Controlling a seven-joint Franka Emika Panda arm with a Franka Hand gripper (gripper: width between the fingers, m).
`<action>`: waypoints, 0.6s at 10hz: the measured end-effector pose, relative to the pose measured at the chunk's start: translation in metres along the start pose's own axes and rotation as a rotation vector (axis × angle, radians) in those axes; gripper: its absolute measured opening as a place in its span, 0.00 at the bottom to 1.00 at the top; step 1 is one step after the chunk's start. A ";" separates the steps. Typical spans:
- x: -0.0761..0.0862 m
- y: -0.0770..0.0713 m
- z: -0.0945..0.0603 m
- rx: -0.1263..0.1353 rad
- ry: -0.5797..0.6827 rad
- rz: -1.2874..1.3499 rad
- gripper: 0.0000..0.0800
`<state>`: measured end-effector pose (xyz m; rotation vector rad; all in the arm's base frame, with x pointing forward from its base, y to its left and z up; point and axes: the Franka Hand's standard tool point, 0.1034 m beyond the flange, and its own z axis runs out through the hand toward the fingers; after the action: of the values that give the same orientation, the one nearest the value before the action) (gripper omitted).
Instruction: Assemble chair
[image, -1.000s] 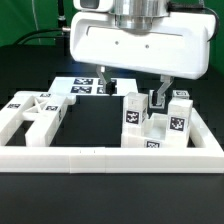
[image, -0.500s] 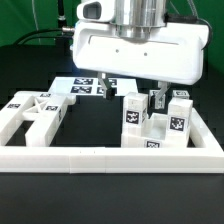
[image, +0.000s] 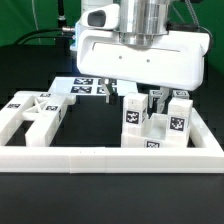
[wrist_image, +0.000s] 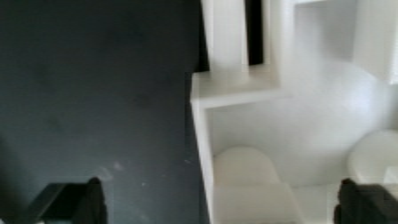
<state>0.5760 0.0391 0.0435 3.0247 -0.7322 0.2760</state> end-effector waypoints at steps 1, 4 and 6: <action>-0.008 -0.001 0.010 0.003 0.025 -0.008 0.81; -0.011 -0.001 0.020 0.003 0.047 -0.018 0.81; -0.012 0.000 0.025 0.001 0.057 -0.025 0.81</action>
Offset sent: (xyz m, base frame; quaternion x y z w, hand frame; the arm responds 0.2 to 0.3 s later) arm 0.0016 0.0011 -0.0074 0.0076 0.0258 -0.0011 0.9996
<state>0.5694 0.0426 0.0167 3.0106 -0.6896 0.3611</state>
